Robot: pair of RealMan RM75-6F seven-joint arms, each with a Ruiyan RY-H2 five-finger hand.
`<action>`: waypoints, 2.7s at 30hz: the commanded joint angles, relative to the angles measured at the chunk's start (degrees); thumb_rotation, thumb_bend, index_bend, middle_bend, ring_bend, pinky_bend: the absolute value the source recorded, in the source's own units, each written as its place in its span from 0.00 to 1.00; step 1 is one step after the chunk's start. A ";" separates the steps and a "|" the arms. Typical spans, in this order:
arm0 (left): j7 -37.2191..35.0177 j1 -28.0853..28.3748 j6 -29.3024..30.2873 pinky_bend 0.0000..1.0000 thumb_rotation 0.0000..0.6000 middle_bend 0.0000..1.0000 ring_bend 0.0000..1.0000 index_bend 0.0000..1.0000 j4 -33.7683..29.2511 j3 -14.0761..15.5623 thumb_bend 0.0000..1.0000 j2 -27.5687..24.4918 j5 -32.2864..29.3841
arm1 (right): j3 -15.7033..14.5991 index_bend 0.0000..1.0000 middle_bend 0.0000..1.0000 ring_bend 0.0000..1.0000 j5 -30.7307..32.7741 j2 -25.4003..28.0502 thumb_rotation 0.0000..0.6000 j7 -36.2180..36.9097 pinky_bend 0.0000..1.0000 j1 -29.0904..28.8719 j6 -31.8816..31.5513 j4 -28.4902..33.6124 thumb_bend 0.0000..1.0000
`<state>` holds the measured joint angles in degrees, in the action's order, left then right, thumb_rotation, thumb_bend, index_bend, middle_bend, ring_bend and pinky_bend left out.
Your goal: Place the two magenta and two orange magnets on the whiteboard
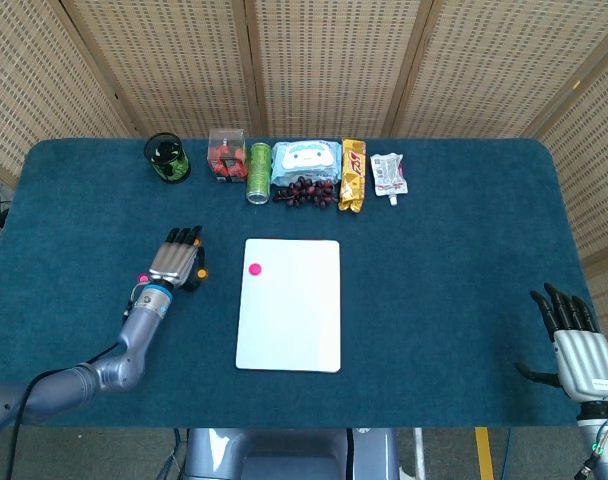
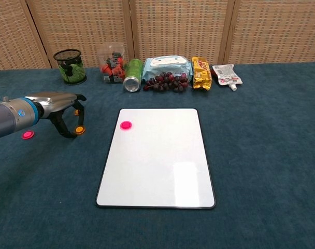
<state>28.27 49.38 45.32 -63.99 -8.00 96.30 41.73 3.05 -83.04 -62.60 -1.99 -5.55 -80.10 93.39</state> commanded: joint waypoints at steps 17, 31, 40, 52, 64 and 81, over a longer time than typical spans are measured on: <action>3.58 1.40 6.11 0.00 1.00 0.00 0.00 0.54 -17.97 -2.31 0.32 -5.91 3.42 | -0.05 0.00 0.00 0.00 0.02 0.11 1.00 0.18 0.00 -0.05 0.17 0.10 0.00; 12.69 4.94 9.19 0.00 1.00 0.00 0.00 0.54 -25.58 0.53 0.32 -0.64 -0.16 | -0.10 0.00 0.00 0.00 -0.08 0.25 1.00 0.84 0.00 -0.06 0.25 -0.06 0.00; 15.66 5.92 10.58 0.00 1.00 0.00 0.00 0.43 -27.32 1.37 0.28 0.23 -3.82 | -0.13 0.00 0.00 0.00 -0.16 0.27 1.00 0.93 0.00 -0.07 0.26 -0.17 0.00; 14.65 5.81 11.42 0.00 1.00 0.00 0.00 0.08 -28.56 1.99 0.22 -1.94 -3.39 | -0.15 0.00 0.00 0.00 -0.21 0.26 1.00 0.99 0.00 -0.04 0.18 -0.21 0.00; 8.94 3.44 10.74 0.00 1.00 0.00 0.00 0.20 -22.49 -0.41 0.25 -9.31 -5.28 | -0.22 0.00 0.00 0.00 -0.28 0.24 1.00 0.71 0.00 -0.02 0.14 -0.08 0.00; 1.11 3.74 0.62 0.00 1.00 0.00 0.00 0.33 3.51 -2.14 0.31 -2.15 -7.20 | -0.15 0.00 0.00 0.00 0.47 0.45 1.00 0.37 0.00 -0.21 0.91 0.40 0.00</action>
<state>30.67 52.82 48.42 -65.67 -10.15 91.27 34.51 2.90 -82.57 -62.15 -1.62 -5.76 -79.19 93.79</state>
